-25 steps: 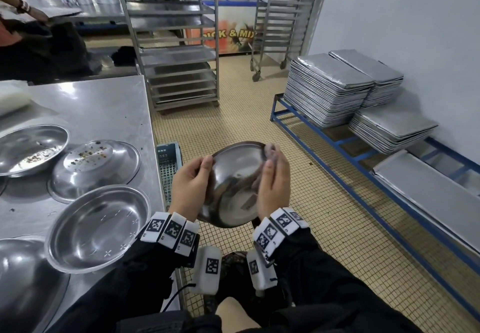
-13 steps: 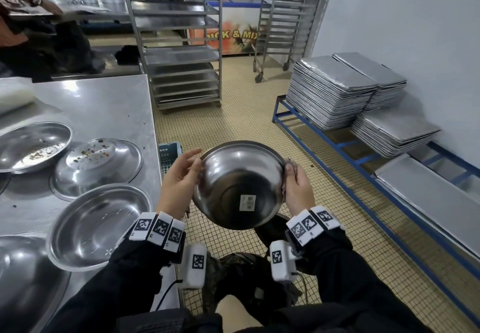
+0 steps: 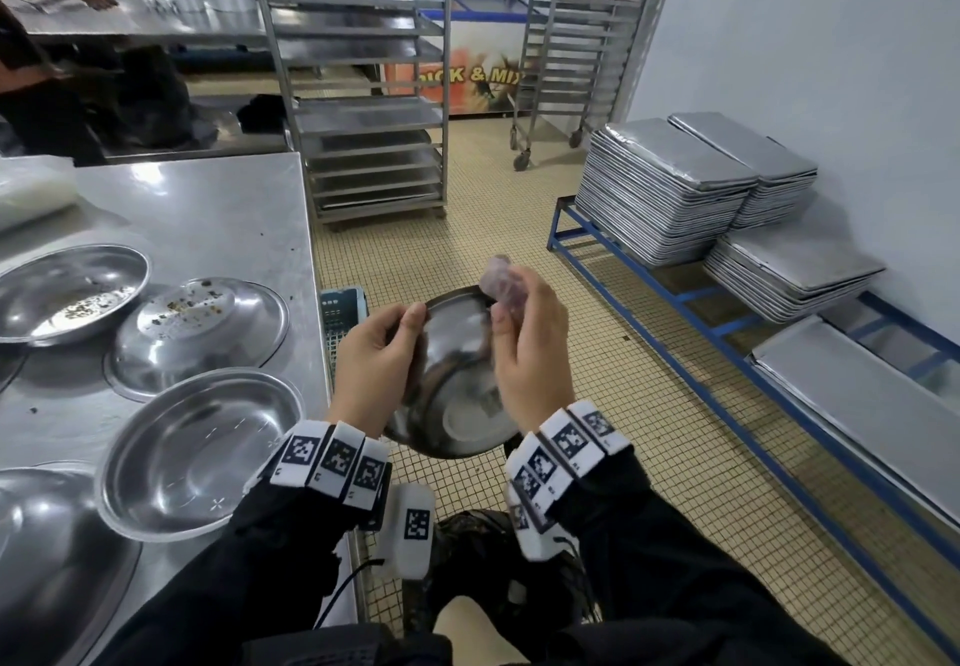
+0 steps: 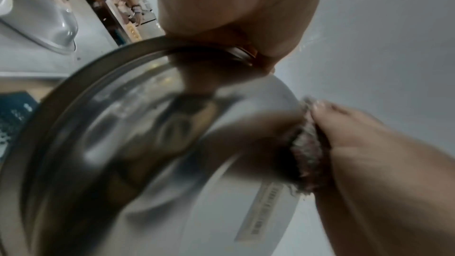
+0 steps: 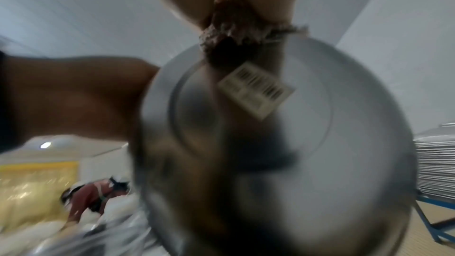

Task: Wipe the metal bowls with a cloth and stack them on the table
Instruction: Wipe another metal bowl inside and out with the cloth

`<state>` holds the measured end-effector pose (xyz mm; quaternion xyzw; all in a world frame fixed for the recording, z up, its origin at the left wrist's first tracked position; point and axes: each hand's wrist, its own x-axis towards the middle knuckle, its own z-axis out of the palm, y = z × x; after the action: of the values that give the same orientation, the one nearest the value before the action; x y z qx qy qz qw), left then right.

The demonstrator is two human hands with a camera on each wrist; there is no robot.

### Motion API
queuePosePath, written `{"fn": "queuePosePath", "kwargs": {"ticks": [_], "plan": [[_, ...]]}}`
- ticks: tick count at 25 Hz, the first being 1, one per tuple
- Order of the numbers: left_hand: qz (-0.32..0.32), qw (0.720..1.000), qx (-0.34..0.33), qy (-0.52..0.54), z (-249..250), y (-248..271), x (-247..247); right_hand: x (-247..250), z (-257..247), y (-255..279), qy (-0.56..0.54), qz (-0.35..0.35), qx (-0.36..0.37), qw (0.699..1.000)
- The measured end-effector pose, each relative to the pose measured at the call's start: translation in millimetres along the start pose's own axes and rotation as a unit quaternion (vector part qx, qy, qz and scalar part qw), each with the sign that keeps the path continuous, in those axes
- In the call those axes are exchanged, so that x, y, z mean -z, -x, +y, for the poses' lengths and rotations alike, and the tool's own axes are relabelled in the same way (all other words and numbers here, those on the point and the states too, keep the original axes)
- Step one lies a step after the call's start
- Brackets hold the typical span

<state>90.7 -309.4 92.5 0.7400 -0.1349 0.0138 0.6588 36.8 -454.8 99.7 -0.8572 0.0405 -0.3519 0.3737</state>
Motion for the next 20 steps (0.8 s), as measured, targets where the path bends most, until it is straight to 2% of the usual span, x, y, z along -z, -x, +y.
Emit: {"fn": "queuePosePath", "kwargs": {"ticks": [2,4,5,6,8,9,10,11,14,16,18,20], "plan": [[0.003,1.000,0.005,0.015,2,2,-4,-13,-3,15,0.088,0.035,0.088,0.992],[0.003,0.999,0.005,0.034,4,4,-4,-18,5,23,0.104,0.038,0.097,0.989],[0.001,0.999,0.008,0.045,3,4,-2,-17,12,25,0.066,0.039,0.054,0.996],[0.001,0.998,0.014,0.054,2,5,0,-13,19,26,0.010,0.048,-0.020,0.999],[0.003,0.998,0.018,0.053,-1,5,4,-7,40,26,-0.064,0.044,-0.167,0.983],[0.002,0.999,0.015,0.037,-2,5,3,-5,45,26,-0.056,0.031,-0.197,0.978],[-0.002,1.000,0.012,0.016,-2,6,2,-3,45,26,-0.029,0.022,-0.185,0.982],[-0.006,1.000,0.009,-0.003,-1,6,0,-5,42,26,0.003,0.020,-0.137,0.990],[-0.014,0.999,-0.007,-0.029,1,4,-6,-15,22,25,0.083,0.002,0.047,0.995],[-0.016,0.999,-0.013,-0.030,1,3,-7,-19,16,22,0.088,0.019,0.069,0.994],[-0.018,1.000,0.001,0.005,2,4,-6,-14,21,21,0.020,0.057,-0.011,0.998],[-0.009,0.998,0.022,0.052,1,4,-4,-8,36,23,-0.086,0.084,-0.167,0.978]]}}
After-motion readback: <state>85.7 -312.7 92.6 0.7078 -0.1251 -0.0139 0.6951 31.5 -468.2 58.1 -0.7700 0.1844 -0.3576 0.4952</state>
